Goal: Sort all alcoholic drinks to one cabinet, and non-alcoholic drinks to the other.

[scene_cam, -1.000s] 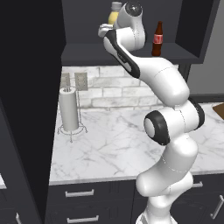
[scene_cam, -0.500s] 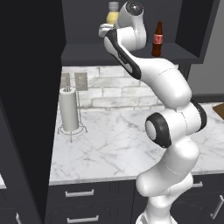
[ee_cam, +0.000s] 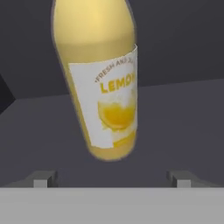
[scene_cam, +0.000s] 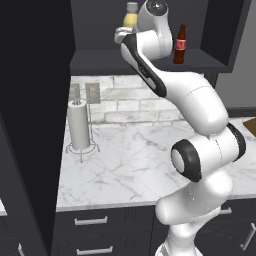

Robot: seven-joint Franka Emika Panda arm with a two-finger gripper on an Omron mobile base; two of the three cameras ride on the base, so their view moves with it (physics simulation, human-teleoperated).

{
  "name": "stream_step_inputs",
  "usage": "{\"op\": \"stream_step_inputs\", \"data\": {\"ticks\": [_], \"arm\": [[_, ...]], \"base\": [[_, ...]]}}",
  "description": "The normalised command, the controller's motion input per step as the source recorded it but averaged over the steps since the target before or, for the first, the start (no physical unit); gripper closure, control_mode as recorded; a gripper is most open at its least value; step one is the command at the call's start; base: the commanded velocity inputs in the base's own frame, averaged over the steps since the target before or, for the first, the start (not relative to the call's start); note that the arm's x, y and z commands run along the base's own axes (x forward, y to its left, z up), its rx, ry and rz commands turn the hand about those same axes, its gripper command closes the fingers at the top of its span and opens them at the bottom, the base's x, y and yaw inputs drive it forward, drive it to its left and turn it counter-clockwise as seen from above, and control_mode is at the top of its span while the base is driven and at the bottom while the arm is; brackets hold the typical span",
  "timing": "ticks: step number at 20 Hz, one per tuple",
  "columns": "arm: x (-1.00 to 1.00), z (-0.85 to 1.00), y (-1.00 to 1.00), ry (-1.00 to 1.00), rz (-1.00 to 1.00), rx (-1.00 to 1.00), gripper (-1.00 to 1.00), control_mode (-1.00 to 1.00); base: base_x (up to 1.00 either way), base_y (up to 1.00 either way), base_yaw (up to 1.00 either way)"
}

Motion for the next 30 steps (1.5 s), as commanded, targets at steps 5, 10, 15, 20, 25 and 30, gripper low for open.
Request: {"op": "stream_step_inputs", "data": {"ticks": [5,10,15,20,25,30], "arm": [[-0.62,0.0,-0.02,0.0,-0.01,0.0,-1.0,-1.0],[-0.64,0.0,-0.08,0.0,-0.01,0.0,-1.0,-1.0],[-0.68,0.0,-0.12,0.0,-0.01,0.0,-1.0,-1.0],[-0.74,0.0,-0.16,0.0,0.0,0.0,-1.0,-1.0],[-0.76,0.0,-0.17,0.0,0.0,0.0,-1.0,-1.0],[-0.76,0.0,-0.14,-0.01,0.0,0.0,-1.0,-1.0]], "base": [[0.0,0.0,0.0],[0.0,0.0,0.0],[0.0,0.0,0.0],[0.0,0.0,0.0],[0.0,0.0,0.0],[0.0,0.0,0.0]]}}
